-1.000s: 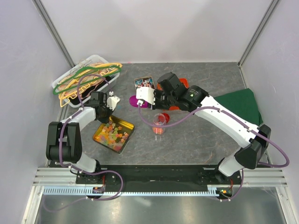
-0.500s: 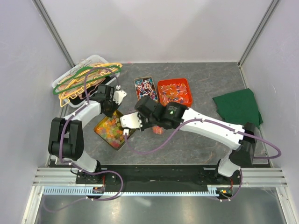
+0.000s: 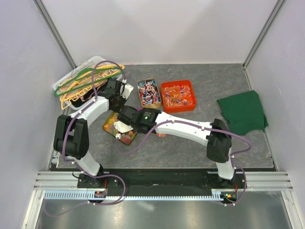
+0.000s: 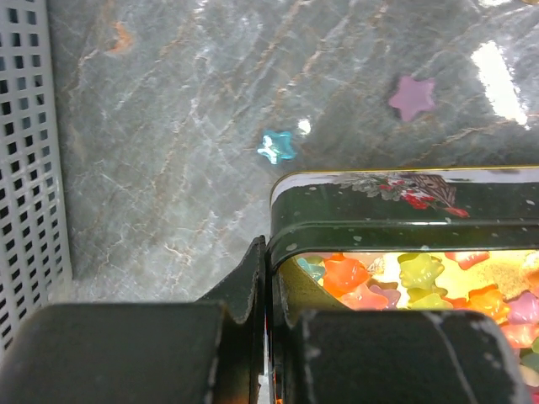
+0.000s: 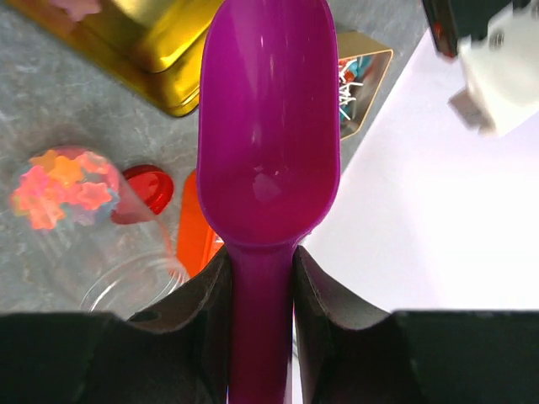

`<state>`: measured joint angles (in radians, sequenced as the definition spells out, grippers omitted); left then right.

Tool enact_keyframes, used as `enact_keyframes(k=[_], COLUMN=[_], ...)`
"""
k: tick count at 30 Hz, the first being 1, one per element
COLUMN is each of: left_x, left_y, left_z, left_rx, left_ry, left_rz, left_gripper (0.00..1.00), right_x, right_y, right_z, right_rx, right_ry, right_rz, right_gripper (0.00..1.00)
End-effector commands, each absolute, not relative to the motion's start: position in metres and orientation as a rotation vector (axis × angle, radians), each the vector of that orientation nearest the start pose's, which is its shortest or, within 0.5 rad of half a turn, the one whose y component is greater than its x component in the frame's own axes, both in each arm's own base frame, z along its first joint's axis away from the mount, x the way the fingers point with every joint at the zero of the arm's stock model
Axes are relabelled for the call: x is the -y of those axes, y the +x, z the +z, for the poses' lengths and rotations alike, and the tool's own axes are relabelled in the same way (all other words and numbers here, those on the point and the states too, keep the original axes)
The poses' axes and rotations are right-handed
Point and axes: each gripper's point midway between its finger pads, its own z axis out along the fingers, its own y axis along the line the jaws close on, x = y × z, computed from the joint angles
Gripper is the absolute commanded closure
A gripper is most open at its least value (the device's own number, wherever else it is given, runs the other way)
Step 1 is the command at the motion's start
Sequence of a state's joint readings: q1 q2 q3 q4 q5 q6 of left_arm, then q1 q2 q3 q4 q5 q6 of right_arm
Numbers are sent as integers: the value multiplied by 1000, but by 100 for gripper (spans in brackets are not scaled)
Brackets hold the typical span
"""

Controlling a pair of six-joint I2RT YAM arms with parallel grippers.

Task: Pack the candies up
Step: Scoop the fake candies from the storage box.

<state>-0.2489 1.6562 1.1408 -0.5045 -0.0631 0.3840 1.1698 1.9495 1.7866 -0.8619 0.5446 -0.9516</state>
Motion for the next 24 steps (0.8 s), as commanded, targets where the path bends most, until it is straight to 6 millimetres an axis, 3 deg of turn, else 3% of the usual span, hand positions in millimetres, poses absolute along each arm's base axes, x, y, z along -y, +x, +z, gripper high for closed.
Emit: enact_keyframes(k=[1, 10, 16, 24], left_x=[72, 66, 72, 76], left_y=[383, 386, 385, 372], left_z=[99, 117, 135, 119], left_rx=[-2424, -2345, -2291, -2319], left_ry=[699, 641, 620, 652], left_rz=[209, 313, 292, 247], left_gripper=[98, 98, 98, 98], right_x=[-379, -386, -394, -406], right_y=[301, 297, 292, 284], right_z=[203, 180, 162, 138], right_rx=[-1325, -1273, -1322, -1435], right_ry=[-2032, -2145, -2184, -2132], right_rz=[-798, -880, -792, -618], right_gripper=[100, 100, 100, 100])
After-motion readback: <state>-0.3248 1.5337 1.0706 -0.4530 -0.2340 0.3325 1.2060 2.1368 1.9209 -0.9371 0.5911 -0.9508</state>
